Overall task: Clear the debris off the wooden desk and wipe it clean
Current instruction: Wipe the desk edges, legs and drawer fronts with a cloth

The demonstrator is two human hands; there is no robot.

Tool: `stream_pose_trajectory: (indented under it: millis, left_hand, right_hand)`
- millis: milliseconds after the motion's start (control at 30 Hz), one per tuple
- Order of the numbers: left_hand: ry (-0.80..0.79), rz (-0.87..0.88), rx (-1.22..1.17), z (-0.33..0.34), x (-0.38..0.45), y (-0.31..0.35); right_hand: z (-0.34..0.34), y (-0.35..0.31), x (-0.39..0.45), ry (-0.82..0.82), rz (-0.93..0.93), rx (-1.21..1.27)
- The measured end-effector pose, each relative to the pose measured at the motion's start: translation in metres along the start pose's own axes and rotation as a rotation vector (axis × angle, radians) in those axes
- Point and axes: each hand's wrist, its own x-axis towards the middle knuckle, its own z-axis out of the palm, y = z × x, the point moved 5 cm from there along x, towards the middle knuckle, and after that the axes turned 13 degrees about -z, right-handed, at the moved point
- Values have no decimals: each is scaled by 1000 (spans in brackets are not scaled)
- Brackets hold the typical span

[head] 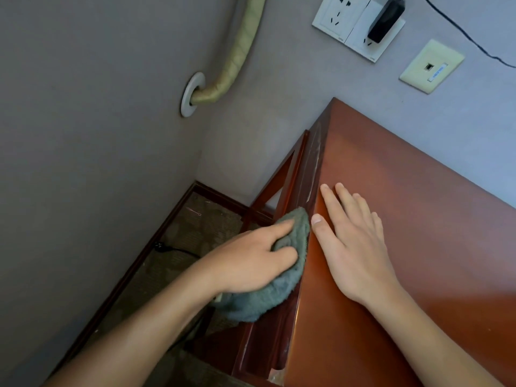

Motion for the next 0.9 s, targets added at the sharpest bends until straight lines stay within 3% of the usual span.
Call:
stream_pose_trajectory:
  millis: [233,400,533,700,800,900]
  left_hand:
    - [40,-101,-23,-4,27,-7]
    - [19,17,-47,-8,22,5]
    - [14,118,-68,-8,11,20]
    - [28,-43,-52,-10,50,0]
    - [20,-49,-33,-11,50,2]
    - [-12,99,-68,-10,30,17]
  right_hand:
    - [-3,5,4,-57,-40,35]
    - [-18,30,45,-149,-142,82]
    - [-14,35,74,-52,-85,-3]
    - [-14,36,72,-10,-73,6]
    - [-15,36,73,7,-82,11]
    - [-15,38,73,16,-86,5]
